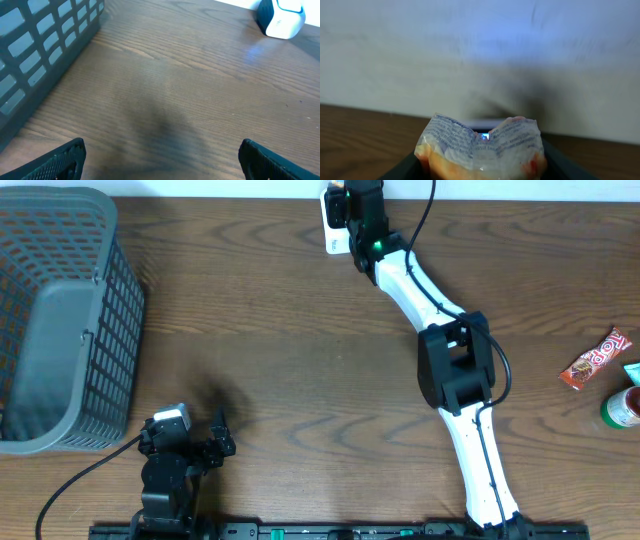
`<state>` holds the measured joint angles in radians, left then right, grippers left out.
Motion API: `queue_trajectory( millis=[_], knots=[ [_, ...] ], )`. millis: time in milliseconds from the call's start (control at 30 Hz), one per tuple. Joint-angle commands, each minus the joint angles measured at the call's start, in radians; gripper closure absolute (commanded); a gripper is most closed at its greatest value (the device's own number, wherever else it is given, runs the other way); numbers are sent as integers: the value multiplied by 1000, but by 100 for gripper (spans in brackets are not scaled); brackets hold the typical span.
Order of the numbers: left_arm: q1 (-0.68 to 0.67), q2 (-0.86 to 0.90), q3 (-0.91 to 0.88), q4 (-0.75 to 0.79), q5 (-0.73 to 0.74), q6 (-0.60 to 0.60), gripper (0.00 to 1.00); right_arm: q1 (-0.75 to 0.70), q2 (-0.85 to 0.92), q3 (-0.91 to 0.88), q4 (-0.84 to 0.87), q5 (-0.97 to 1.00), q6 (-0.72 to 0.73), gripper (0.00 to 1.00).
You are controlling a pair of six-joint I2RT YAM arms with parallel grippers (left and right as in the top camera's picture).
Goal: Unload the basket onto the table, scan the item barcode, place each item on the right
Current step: 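Hold the tissue pack in front of the scanner face, then carry the tissue pack to the right edge and release it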
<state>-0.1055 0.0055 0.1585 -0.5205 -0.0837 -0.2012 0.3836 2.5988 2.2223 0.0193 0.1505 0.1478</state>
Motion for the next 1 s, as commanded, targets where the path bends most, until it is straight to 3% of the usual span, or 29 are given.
queue_trajectory(
  millis=[0,133,267,567,767,967],
  knots=[
    [4,-2,-5,-3,-3,18,2,-7,22,7,2,6,8,49],
    [4,-2,-5,-3,-3,18,2,-13,14,9,-10,11,10,49],
    [4,-2,-5,-3,-3,18,2,-25,-69,21,-167,18,15,52],
    [4,-2,-5,-3,-3,18,2,-118,-320,21,-798,139,11,56],
    [4,-2,-5,-3,-3,18,2,-269,-373,21,-1168,215,11,56],
    [4,-2,-5,-3,-3,18,2,-480,-332,-34,-1249,217,13,55]
  ],
)
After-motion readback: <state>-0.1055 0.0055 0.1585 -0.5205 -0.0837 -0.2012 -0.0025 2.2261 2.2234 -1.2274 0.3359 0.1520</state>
